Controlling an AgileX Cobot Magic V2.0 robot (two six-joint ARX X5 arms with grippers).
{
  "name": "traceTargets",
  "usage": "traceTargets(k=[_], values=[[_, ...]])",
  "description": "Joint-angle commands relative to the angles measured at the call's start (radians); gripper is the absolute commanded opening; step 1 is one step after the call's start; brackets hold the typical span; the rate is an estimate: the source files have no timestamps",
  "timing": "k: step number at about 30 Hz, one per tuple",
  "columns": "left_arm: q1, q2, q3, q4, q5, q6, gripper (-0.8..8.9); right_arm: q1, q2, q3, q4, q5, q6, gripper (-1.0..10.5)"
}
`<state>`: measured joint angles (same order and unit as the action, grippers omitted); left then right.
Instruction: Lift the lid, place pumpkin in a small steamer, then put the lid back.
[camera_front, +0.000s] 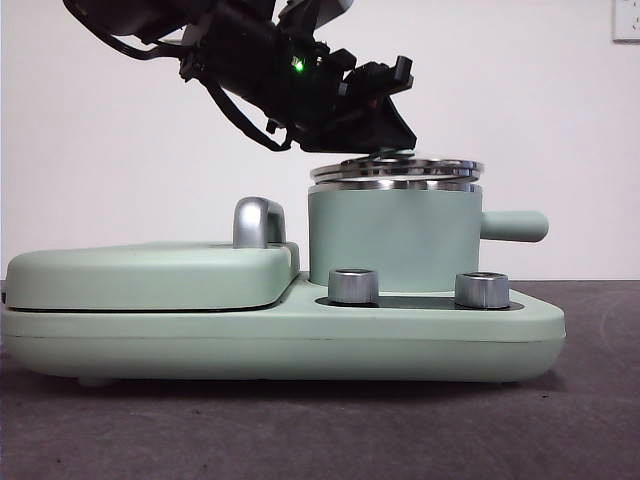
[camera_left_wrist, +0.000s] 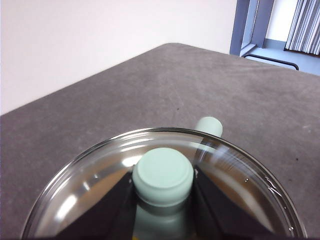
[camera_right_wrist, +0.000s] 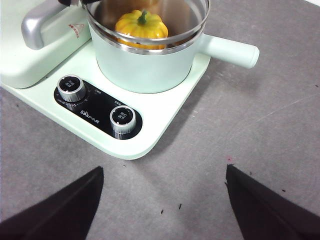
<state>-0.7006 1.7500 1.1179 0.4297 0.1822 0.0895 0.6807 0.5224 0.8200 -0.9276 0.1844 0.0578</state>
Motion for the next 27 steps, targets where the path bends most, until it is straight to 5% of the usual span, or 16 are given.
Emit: traceTargets(k=[1, 16, 22, 27], values=[[0.000, 0.025, 0.019, 0.025, 0.002, -0.001, 0.08, 0.010, 0.005, 0.004, 0.006, 0.001, 0.011, 3.8], [0.001, 0.035, 0.020, -0.014, 0.002, 0.003, 0.16, 0.010, 0.005, 0.005, 0.006, 0.001, 0.011, 3.8], [0.001, 0.029, 0.023, 0.011, 0.002, -0.005, 3.03, 0.010, 0.005, 0.004, 0.006, 0.001, 0.011, 3.8], [0.001, -0.014, 0.037, -0.027, 0.002, -0.035, 3.12, 0.010, 0.005, 0.005, 0.006, 0.001, 0.011, 3.8]])
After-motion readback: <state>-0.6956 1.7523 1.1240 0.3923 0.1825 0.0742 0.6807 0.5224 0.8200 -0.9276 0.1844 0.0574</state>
